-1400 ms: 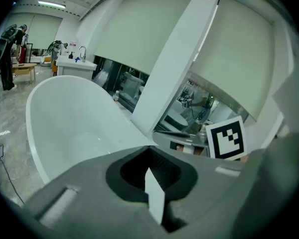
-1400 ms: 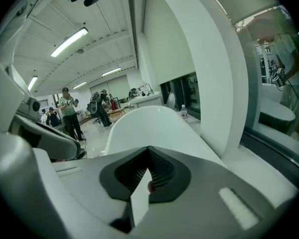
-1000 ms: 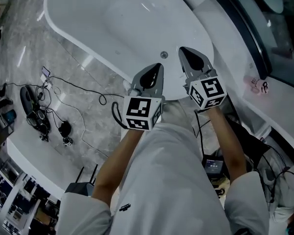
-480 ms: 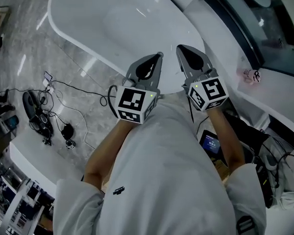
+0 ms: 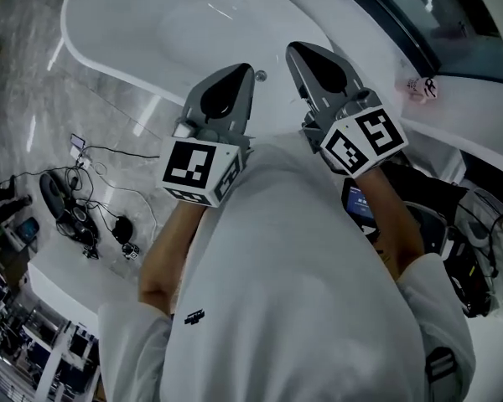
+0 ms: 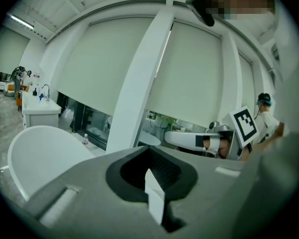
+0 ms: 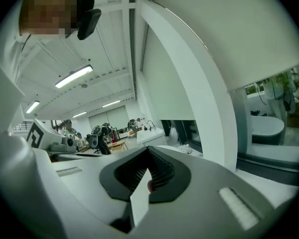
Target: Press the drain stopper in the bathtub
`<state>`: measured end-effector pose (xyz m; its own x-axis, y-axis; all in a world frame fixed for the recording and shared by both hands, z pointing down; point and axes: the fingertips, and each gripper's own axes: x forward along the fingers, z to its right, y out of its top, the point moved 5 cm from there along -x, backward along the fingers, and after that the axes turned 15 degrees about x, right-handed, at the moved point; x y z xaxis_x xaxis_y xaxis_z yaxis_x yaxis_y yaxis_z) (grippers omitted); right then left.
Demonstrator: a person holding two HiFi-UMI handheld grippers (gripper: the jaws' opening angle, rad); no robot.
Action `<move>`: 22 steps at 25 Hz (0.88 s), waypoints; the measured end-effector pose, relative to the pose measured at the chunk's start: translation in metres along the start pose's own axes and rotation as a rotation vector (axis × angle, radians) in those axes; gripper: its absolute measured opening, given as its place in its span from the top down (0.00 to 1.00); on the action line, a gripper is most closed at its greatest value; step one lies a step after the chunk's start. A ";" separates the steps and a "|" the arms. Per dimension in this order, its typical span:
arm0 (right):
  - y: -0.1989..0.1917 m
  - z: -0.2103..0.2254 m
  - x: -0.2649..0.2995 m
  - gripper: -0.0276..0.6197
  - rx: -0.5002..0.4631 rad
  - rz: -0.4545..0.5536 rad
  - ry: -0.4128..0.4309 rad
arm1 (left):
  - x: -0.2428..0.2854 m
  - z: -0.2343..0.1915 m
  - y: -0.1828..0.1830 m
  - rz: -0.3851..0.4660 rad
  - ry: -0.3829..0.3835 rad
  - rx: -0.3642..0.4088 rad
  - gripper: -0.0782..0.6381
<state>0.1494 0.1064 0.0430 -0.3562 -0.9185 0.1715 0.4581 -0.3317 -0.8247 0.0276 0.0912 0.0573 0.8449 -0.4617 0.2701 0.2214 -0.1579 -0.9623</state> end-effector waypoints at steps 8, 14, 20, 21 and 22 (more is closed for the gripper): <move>-0.001 -0.050 -0.031 0.95 -0.022 0.087 -0.030 | -0.035 0.013 0.008 0.031 -0.013 -0.062 0.89; -0.019 -0.076 -0.038 0.95 -0.092 0.107 -0.094 | -0.045 0.013 0.011 0.032 0.004 0.009 0.89; -0.021 -0.077 -0.037 0.95 -0.119 0.117 -0.121 | -0.040 0.019 0.014 0.033 -0.004 0.068 0.89; -0.022 -0.077 -0.039 0.95 -0.111 0.119 -0.133 | -0.039 0.020 0.014 0.030 -0.005 0.069 0.89; -0.022 -0.076 -0.041 0.95 -0.105 0.124 -0.146 | -0.039 0.022 0.014 0.027 -0.008 0.067 0.89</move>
<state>0.0916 0.1678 0.0131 -0.1769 -0.9749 0.1351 0.4015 -0.1968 -0.8945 0.0085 0.1257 0.0330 0.8548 -0.4582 0.2436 0.2301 -0.0861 -0.9694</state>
